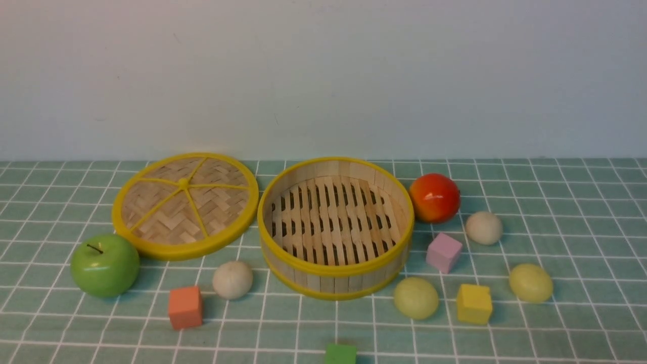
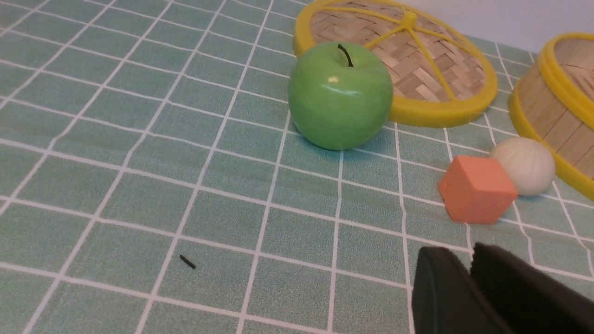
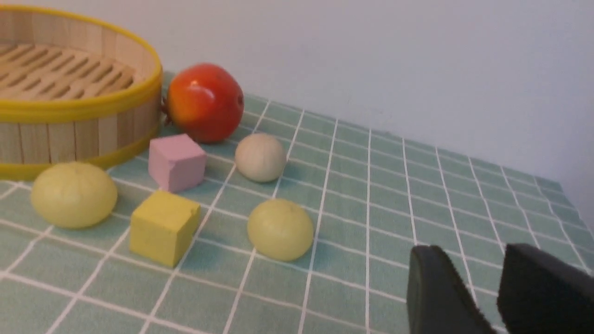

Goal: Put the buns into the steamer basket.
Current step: Use the right arm to grab a steamed stuffed bun

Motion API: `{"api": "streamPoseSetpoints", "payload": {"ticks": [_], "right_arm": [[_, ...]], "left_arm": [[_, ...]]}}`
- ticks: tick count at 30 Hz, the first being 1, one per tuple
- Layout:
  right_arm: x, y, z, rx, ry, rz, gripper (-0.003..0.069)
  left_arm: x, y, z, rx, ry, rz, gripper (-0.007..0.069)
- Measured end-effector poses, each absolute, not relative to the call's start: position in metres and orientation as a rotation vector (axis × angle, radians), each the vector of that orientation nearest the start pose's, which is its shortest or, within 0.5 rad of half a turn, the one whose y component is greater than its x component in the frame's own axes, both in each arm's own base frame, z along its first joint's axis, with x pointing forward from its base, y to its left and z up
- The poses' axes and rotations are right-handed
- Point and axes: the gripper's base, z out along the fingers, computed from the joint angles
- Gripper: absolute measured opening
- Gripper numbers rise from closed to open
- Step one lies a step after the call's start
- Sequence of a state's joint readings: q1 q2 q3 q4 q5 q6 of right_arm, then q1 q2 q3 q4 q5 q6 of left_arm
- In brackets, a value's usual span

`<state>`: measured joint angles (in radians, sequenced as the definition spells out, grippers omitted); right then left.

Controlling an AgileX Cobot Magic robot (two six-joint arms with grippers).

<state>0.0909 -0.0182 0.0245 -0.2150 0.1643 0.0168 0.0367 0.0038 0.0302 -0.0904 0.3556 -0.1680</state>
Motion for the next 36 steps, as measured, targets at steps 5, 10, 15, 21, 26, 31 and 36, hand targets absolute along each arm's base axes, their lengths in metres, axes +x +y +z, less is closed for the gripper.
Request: {"api": "streamPoseSetpoints", "payload": {"ticks": [5,10,15,21,26,31,36], "right_arm": [[0.056,0.004,0.201,-0.211,1.532,-0.092,0.024],[0.053,0.007,0.219,-0.111,1.341,0.061,0.024],[0.047,0.01,0.236,-0.054,1.142,0.195,0.024],[0.042,0.007,0.266,0.048,1.112,0.309,0.024],[0.053,0.006,0.336,0.118,1.208,0.346,0.024],[0.091,0.007,0.36,0.171,1.51,0.305,0.024],[0.135,0.008,0.331,0.157,1.883,0.174,0.024]], "left_arm": [[0.054,-0.001,0.171,-0.249,1.859,-0.178,0.0119],[0.054,-0.001,0.171,-0.249,1.859,-0.178,0.0123],[0.054,-0.001,0.171,-0.249,1.859,-0.178,0.0128],[0.054,-0.001,0.171,-0.249,1.859,-0.178,0.0132],[0.054,-0.001,0.171,-0.249,1.859,-0.178,0.0138],[0.054,-0.001,0.171,-0.249,1.859,-0.178,0.0144],[0.054,-0.001,0.171,-0.249,1.859,-0.178,0.0148]]}}
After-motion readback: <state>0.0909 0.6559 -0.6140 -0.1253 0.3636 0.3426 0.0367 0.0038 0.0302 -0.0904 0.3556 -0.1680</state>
